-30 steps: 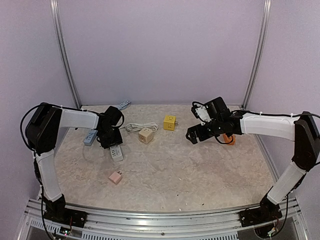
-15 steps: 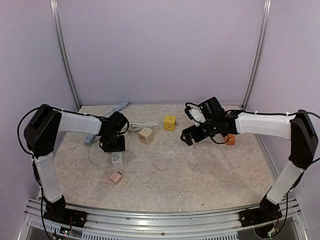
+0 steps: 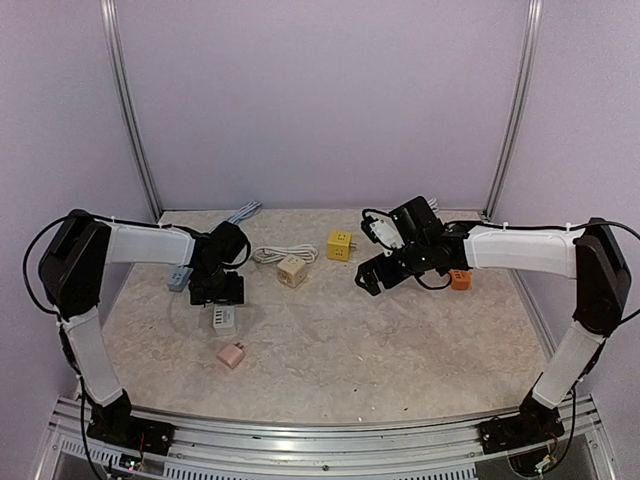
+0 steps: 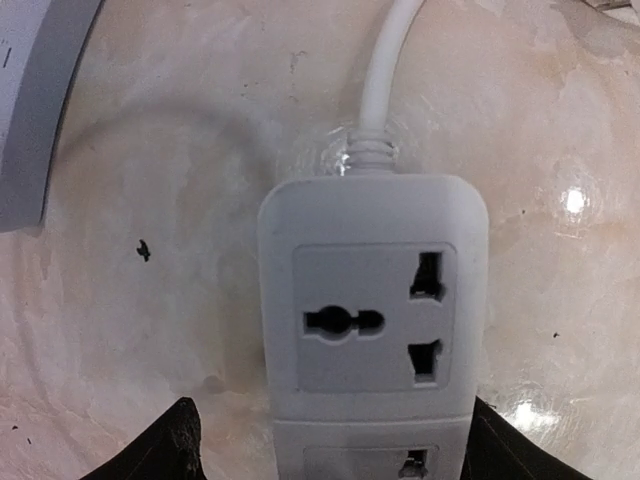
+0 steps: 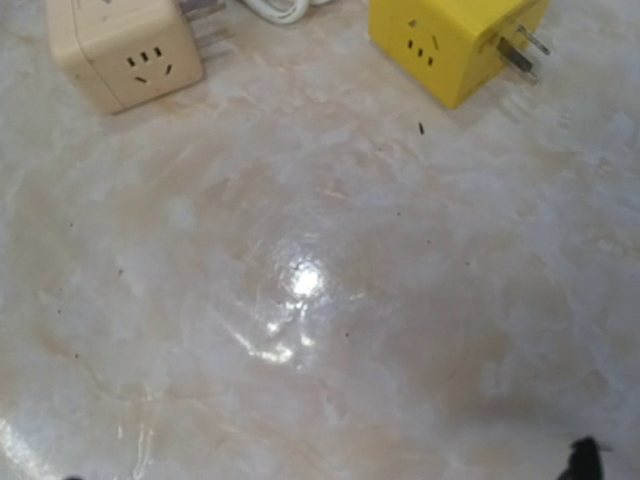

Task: Insert the plug
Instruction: Move the socket to the corner of the board.

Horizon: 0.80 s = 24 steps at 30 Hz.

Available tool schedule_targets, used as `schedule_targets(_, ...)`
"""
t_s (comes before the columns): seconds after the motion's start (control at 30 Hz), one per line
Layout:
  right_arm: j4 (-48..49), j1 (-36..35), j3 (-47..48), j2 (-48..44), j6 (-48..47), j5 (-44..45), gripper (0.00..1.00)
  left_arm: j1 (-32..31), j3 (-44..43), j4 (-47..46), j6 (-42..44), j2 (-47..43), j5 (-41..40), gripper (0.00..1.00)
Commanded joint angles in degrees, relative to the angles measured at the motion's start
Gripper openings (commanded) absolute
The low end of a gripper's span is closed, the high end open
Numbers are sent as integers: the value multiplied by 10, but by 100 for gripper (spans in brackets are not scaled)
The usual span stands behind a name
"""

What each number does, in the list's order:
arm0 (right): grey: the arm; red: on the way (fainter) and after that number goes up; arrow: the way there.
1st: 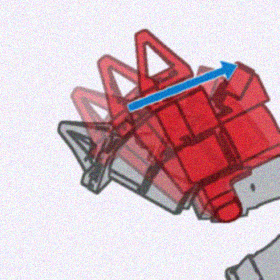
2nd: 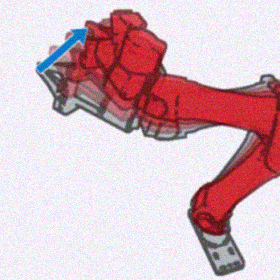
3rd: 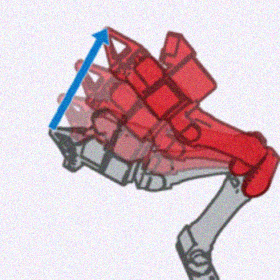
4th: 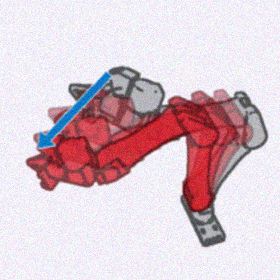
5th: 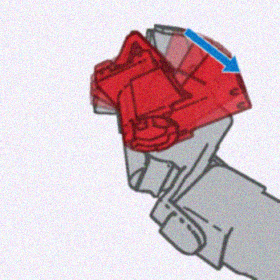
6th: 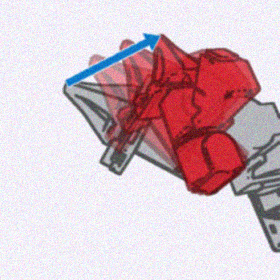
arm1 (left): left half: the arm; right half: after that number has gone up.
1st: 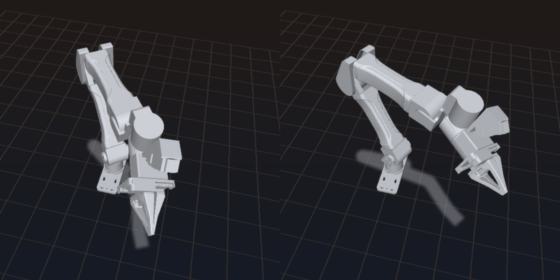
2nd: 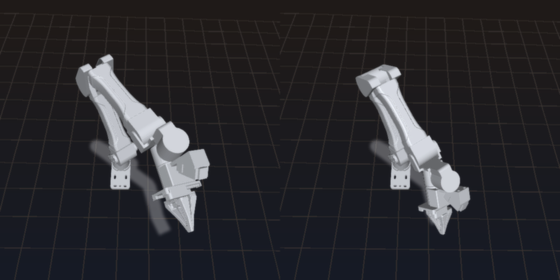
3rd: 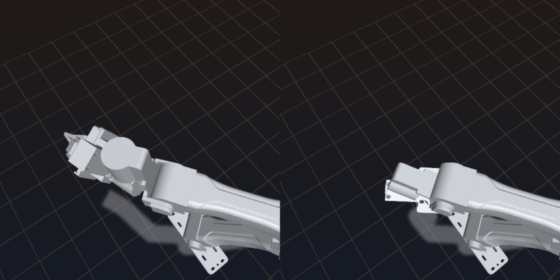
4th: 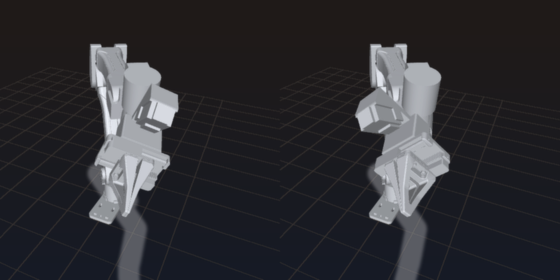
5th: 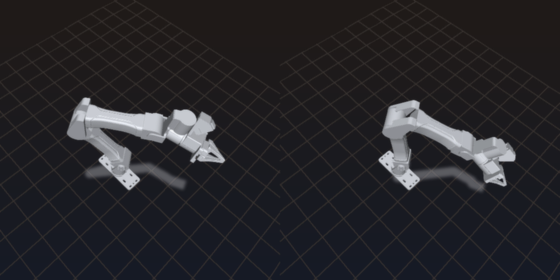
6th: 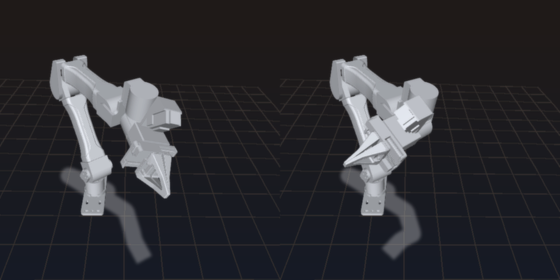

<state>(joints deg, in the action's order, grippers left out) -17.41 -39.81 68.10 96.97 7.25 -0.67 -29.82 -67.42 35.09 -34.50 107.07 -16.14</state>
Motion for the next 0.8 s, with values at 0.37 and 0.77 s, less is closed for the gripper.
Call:
schedule_targets(0.37, -8, -4, 14, 16, -5, -11, 100, 5, 4, 53, -28, -106, -24, 95)
schedule_targets(0.77, -4, -3, -18, -41, -5, -9, 100, -34, -136, -140, 202, -22, 152, 99)
